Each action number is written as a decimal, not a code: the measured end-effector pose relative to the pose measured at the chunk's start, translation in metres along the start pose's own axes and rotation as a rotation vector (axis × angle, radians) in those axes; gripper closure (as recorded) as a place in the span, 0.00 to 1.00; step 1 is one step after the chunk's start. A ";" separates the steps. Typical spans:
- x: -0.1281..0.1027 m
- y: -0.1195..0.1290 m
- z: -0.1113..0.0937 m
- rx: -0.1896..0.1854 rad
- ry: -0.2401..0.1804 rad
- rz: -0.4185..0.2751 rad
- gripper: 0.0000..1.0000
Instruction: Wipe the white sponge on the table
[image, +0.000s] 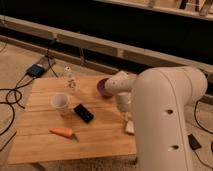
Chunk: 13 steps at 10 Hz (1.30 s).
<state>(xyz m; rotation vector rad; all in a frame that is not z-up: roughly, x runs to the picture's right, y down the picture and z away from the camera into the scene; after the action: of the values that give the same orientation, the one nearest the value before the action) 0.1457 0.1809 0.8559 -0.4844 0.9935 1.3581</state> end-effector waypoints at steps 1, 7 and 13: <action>-0.006 0.001 0.000 -0.001 -0.005 -0.001 1.00; -0.046 0.018 -0.012 -0.006 -0.049 -0.035 1.00; -0.064 0.067 -0.032 -0.047 -0.085 -0.132 1.00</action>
<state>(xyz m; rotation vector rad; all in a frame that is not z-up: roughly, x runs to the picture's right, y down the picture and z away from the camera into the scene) 0.0782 0.1324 0.9075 -0.5140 0.8471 1.2752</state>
